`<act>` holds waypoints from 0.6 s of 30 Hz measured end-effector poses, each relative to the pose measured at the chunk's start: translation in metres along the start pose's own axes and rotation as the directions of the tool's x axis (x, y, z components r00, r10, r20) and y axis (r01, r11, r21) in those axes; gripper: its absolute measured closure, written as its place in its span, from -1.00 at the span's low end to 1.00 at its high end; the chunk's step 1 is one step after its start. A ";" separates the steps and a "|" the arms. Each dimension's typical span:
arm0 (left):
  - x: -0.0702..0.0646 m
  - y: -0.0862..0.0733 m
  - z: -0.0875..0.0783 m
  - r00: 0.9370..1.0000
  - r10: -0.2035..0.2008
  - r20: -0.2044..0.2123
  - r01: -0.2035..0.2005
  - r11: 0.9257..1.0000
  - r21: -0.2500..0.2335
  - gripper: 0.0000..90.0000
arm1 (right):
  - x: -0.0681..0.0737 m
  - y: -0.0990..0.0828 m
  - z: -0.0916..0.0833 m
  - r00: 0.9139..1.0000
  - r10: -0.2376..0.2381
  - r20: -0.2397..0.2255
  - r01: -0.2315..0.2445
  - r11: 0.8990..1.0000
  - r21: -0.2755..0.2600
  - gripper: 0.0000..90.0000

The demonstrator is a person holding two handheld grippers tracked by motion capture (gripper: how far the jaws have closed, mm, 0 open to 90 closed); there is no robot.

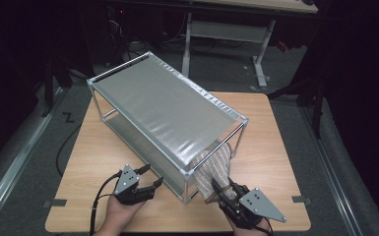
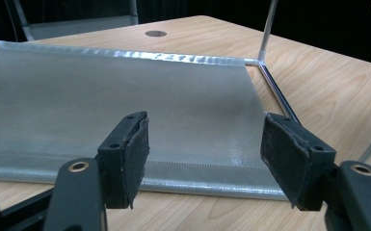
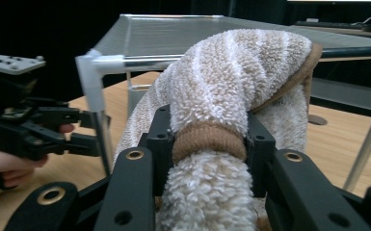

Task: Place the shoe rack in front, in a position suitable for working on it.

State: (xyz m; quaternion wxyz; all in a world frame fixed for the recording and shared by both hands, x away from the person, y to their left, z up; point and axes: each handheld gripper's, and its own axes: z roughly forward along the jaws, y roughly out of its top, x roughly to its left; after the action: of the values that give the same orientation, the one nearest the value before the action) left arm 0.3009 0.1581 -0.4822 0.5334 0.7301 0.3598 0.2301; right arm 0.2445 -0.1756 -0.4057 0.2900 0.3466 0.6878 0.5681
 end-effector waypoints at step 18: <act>-0.007 0.006 0.016 0.999 0.014 0.036 -0.014 1.000 -0.009 -0.24 | 0.021 0.000 -0.012 0.998 0.000 -0.057 0.000 1.000 0.008 0.45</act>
State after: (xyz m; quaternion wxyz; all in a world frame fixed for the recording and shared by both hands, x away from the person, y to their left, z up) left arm 0.3093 0.1418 -0.4812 0.5413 0.7343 0.3441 0.2222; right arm 0.2224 -0.1660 -0.4036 0.2689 0.3313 0.6979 0.5752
